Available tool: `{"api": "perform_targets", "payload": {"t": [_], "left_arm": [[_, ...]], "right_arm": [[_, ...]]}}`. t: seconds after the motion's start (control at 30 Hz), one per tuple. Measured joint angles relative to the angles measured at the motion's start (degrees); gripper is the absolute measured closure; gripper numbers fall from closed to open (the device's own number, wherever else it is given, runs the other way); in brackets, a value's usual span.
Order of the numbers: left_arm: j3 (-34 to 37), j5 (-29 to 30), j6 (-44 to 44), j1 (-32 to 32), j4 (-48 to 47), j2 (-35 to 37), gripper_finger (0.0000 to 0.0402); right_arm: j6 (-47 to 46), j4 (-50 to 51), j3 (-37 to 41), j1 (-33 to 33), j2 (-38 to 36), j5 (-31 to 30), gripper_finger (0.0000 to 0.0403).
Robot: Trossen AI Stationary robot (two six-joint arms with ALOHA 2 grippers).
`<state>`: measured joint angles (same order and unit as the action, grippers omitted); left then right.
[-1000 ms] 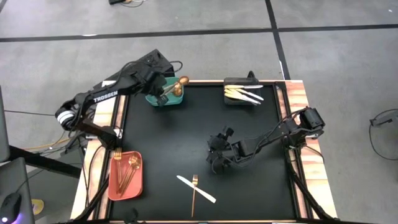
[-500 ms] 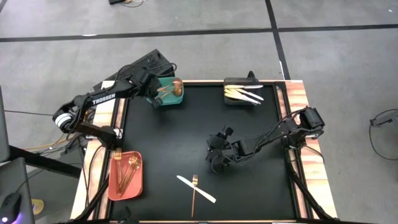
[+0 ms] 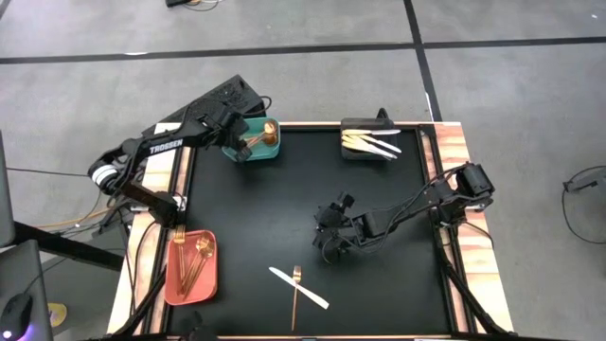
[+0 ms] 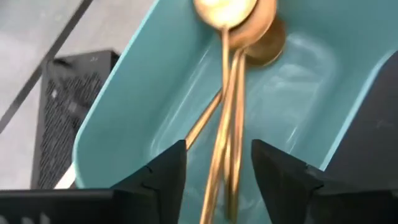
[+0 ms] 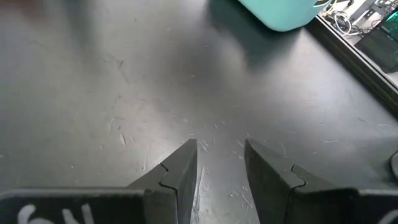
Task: Sort silverware by color (type)
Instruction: Put the gold fork into the orange bin
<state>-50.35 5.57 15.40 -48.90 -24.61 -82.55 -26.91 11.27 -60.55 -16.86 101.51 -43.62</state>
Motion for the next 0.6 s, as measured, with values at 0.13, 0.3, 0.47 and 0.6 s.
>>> {"api": "perform_targets", "payload": {"t": [0.13,0.3,0.47,0.6], "left_arm": [[-1.5,3.8,-4.0,0.1,-5.4,1.2,0.0214],[-2.6,-4.0,-7.9,2.2,-7.9,6.4,0.0211],[0.1,-14.9,-11.6,10.7,-4.9,13.7,0.0221],[7.1,-20.4,-15.1,24.6,4.4,17.3,0.0233]], "right_arm": [[0.3,0.0,0.0,0.1,0.0,0.0,0.0250],[0.4,-0.2,0.0,0.5,0.0,0.2,0.0250],[0.2,-0.2,0.0,0.6,0.0,2.8,0.0250],[-0.1,-0.2,0.0,0.0,0.0,3.3,0.0250]]}}
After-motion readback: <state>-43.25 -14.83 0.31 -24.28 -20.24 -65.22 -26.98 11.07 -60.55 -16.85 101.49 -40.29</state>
